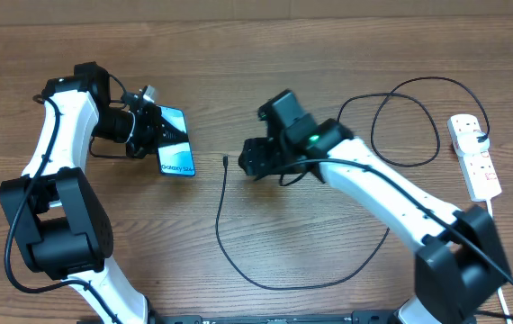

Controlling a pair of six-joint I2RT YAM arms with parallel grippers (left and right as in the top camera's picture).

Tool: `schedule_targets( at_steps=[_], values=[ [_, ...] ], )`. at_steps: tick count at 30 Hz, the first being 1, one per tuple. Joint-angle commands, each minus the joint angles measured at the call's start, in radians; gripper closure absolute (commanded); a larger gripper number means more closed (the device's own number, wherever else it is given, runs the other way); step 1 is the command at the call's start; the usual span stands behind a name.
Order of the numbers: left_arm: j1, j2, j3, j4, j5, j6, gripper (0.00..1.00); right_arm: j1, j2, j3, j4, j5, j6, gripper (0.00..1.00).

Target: Plug charger to phone and switch on socket

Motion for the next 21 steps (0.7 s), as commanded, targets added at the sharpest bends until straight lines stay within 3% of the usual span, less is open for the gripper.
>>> schedule_targets(
  at_steps=[1, 14, 21],
  values=[
    [0.0, -0.045, 0.011, -0.013, -0.058, -0.006, 0.96, 0.039, 0.047, -0.002, 0.037, 0.096, 0.029, 0.36],
    [-0.001, -0.045, 0.011, -0.035, -0.124, -0.006, 0.96, 0.156, 0.151, -0.002, 0.211, 0.293, 0.029, 0.42],
    [-0.001, -0.045, 0.011, -0.038, -0.123, -0.006, 0.96, 0.176, 0.219, -0.002, 0.254, 0.295, 0.029, 0.44]
  ],
)
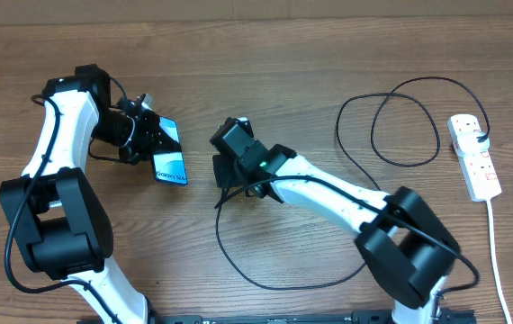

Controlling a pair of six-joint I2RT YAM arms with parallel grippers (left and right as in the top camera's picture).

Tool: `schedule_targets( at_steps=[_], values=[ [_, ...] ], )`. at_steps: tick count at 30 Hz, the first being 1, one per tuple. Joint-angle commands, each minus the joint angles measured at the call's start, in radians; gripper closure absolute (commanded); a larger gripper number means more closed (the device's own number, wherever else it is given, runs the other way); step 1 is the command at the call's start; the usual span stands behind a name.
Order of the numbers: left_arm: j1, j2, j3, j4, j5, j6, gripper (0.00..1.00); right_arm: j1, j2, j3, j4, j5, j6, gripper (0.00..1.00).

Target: Plug charger to phone and switch on socket

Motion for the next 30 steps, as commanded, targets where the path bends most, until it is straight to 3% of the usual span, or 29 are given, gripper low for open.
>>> schedule_targets(
  at_steps=[1, 9, 16, 19, 25, 30],
  values=[
    [-0.001, -0.045, 0.011, -0.004, 0.013, -0.002, 0.96, 0.005, 0.039, -0.002, 0.018, 0.033, 0.008, 0.44],
    [-0.001, -0.045, 0.011, -0.006, 0.013, -0.003, 0.96, 0.006, 0.091, -0.002, 0.052, 0.033, 0.023, 0.46],
    [-0.002, -0.045, 0.011, -0.007, 0.016, -0.003, 0.96, 0.01, 0.141, -0.002, 0.128, 0.034, 0.026, 0.55],
    [-0.001, -0.045, 0.011, -0.007, 0.016, -0.003, 0.96, 0.01, 0.166, -0.002, 0.147, 0.037, 0.026, 0.63],
    [-0.001, -0.045, 0.011, -0.008, 0.017, -0.003, 0.96, 0.006, 0.19, -0.001, 0.105, 0.041, 0.026, 0.95],
    [-0.001, -0.045, 0.011, -0.016, 0.016, -0.003, 0.96, -0.045, 0.174, 0.08, -0.138, 0.05, 0.026, 0.96]
  ],
)
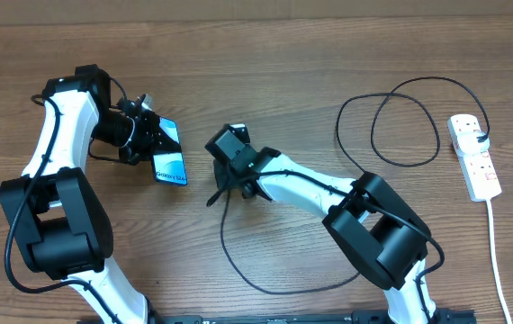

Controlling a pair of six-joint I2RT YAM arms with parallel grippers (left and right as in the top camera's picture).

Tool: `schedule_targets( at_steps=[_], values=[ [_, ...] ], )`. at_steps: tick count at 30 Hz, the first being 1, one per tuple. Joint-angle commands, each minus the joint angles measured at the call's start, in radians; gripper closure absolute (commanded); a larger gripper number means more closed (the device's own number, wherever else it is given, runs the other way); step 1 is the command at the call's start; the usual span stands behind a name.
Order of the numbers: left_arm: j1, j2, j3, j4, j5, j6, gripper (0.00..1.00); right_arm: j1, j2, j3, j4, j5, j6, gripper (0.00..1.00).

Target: Plug charger to phone and switch on socket

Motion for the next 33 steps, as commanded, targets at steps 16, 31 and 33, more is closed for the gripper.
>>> schedule_targets(
  at_steps=[16, 31, 33],
  values=[
    [-0.001, -0.045, 0.011, -0.003, 0.017, -0.003, 0.96, -0.455, -0.17, 0.196, -0.623, 0.065, -0.237, 0.96],
    [-0.006, -0.045, 0.011, 0.037, 0.056, -0.056, 0.96, -0.7, -0.412, 0.162, -0.734, 0.053, -0.38, 0.96],
    [-0.006, -0.045, 0.011, 0.047, 0.059, -0.064, 0.96, -0.657, -0.404, 0.118, -0.715, 0.053, -0.4, 0.96]
  ],
)
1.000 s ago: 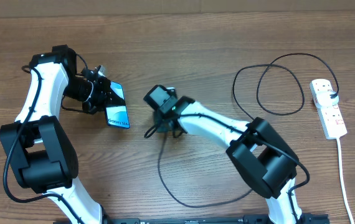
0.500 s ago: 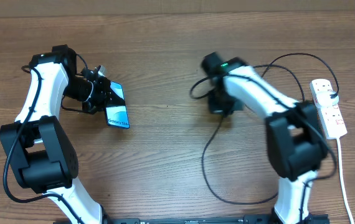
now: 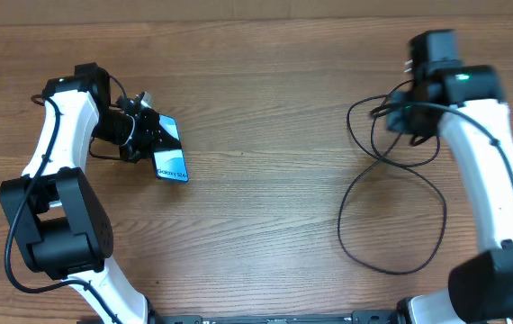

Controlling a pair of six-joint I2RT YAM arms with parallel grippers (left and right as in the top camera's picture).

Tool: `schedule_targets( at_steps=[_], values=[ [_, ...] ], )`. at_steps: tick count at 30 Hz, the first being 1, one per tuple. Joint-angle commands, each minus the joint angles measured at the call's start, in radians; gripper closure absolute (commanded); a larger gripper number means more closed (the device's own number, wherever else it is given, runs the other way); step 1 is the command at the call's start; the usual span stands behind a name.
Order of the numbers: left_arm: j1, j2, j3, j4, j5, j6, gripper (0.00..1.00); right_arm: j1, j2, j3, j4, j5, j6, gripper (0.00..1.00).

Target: Plug charger to phone and switch on socket

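Observation:
The phone (image 3: 170,158), dark with a lit blue screen, is tilted at the left of the table with my left gripper (image 3: 148,137) shut on its upper end. My right gripper (image 3: 393,115) is at the far right, turned toward the left. The black charger cable (image 3: 339,225) runs into it and hangs in loops beneath, and the jaws appear shut on it. I cannot make out the plug tip. The white socket strip is hidden under my right arm.
The bare wooden table stretches between the phone and the cable loops. My right arm's white links (image 3: 495,189) run down the right edge. My left arm's base (image 3: 54,225) fills the near left.
My right gripper went from just right of the phone to the far right of the table. The cable went with it and now loops at the right. The left gripper and phone have not moved.
First the left gripper held the phone while the right gripper hovered at the cable's free end, mid-table. Then the phone was tilted and the right gripper was over the plug end. Later it sat closer to the phone. Now it is far right with the cable.

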Motion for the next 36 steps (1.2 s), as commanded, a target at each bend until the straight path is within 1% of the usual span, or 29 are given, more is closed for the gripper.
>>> schedule_targets(
  at_steps=[1, 5, 8, 10, 15, 20, 25, 34, 36],
  values=[
    [-0.005, -0.045, 0.011, 0.008, 0.048, -0.035, 0.96, 0.079, 0.029, -0.078, 0.023, -0.026, -0.05, 0.96],
    [-0.005, -0.045, 0.011, 0.008, 0.052, -0.034, 0.96, 0.152, 0.035, -0.177, 0.068, -0.036, -0.05, 0.96],
    [-0.005, -0.045, 0.011, 0.009, 0.051, -0.034, 0.96, 0.202, 0.035, -0.25, 0.111, -0.095, -0.048, 0.96],
    [-0.005, -0.045, 0.011, 0.011, 0.052, -0.034, 0.96, 0.232, 0.035, -0.296, 0.143, -0.105, -0.018, 0.96],
    [-0.005, -0.045, 0.011, 0.02, 0.064, -0.034, 0.95, 0.29, 0.035, -0.407, 0.259, -0.103, 0.109, 0.96],
    [-0.005, -0.045, 0.011, 0.022, 0.063, -0.034, 0.96, 0.348, 0.037, -0.505, 0.379, -0.102, 0.114, 0.96],
    [-0.006, -0.045, 0.011, 0.023, 0.063, -0.034, 0.96, 0.361, 0.038, -0.56, 0.459, -0.102, 0.138, 0.96],
    [-0.007, -0.045, 0.011, 0.03, 0.063, -0.034, 0.96, 0.361, 0.039, -0.627, 0.536, -0.103, 0.148, 0.96],
    [-0.007, -0.045, 0.011, 0.034, 0.063, -0.034, 0.96, 0.361, 0.039, -0.628, 0.542, -0.108, 0.148, 0.92]
  ],
)
